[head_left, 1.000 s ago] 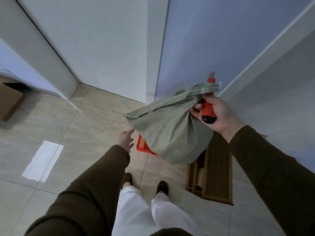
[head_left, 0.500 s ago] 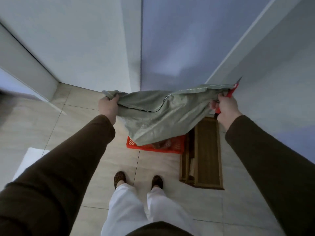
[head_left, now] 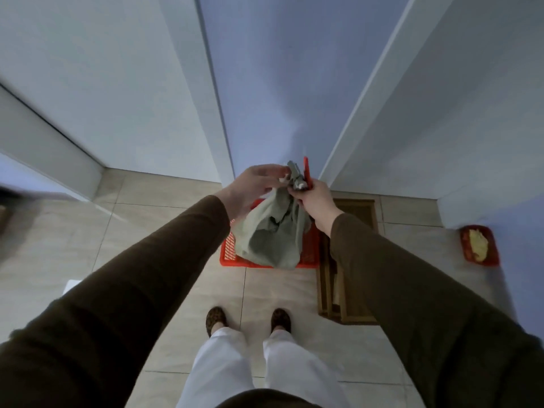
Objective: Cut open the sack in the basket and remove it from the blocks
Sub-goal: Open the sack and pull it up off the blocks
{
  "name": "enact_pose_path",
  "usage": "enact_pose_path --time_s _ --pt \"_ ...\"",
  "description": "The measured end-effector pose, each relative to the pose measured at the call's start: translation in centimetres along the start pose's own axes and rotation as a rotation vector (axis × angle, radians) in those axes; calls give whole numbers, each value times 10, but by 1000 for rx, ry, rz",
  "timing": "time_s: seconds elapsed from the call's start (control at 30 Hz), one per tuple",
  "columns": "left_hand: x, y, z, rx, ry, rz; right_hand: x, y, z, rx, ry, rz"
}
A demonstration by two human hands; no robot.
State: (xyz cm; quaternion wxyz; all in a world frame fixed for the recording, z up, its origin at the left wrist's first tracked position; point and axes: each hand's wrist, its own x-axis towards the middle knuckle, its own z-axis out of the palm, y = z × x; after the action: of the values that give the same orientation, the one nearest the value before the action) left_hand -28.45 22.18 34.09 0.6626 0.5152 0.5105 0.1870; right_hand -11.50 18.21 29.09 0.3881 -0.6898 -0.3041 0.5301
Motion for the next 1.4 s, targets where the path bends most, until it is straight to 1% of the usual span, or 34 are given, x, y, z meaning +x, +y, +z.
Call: enact_pose_path --time_s 0.07,0.1,0.13,0.17,0.23,0.3,0.37,0.4,0.43,0.5,0.53,0.57,0.63,0.67,0.73,0.77,0.83,0.87,0.9,0.93,1.03,1.13,1.23,1.33,1.37,1.4 --pt "1 -23 -11 -46 207 -40 3 12 -4 12 63 56" --pt "2 -38 -16 -78 307 -90 4 16 -5 42 75 76" --pt "3 -53 -17 -91 362 -150 4 17 -5 71 75 87" --pt "3 -70 -16 -88 364 -206 5 17 -5 92 72 92" --pt "4 -104 -3 -89 289 -277 6 17 -3 92 63 89" --pt "3 -126 17 -131 220 -300 7 19 -1 80 34 78" --pt "6 -135 35 -171 223 -303 7 16 0 14 -17 62" --pt "9 -134 42 -216 240 -307 9 13 0 -8 -25 47" --pt "13 -133 47 -270 264 -307 10 7 -1 20 -16 27" --pt "21 -129 52 -341 332 -257 14 -3 -2 210 4 -24" --pt "25 -126 54 -353 349 -227 15 -6 -2 250 -10 -47" --pt "29 -123 55 -360 347 -207 13 -10 -3 196 -36 -49" --pt "34 -116 57 -350 279 -194 8 -14 -3 -44 -84 -50" --pt "37 -114 56 -332 243 -180 8 -16 -4 -39 -88 -64" --pt "41 -107 52 -309 212 -153 8 -25 -6 97 -58 -108" --pt "41 -105 50 -319 197 -151 8 -30 -7 85 -58 -112" --pt "40 -101 47 -350 132 -119 6 -39 -9 -26 -76 -103" --pt "38 -97 46 -361 108 -118 5 -42 -10 2 -66 -119" --pt "37 -92 44 -355 105 -124 4 -46 -9 71 -50 -145" --pt "36 -88 42 -337 113 -130 5 -50 -9 90 -42 -167" --pt "32 -85 36 -305 150 -142 -2 -59 -9 -58 -76 -159" --pt "32 -77 29 -259 180 -143 -4 -68 -7 127 -41 -218" --pt "26 -66 27 -351 182 -161 -13 -78 -6 -10 -107 -197" --pt "21 -53 29 -300 170 -155 -17 -94 -6 89 -98 -224" --pt "19 -51 28 -297 163 -164 -19 -100 -6 36 -125 -231" --pt "18 -49 29 -345 159 -178 -23 -105 -5 -41 -147 -234"
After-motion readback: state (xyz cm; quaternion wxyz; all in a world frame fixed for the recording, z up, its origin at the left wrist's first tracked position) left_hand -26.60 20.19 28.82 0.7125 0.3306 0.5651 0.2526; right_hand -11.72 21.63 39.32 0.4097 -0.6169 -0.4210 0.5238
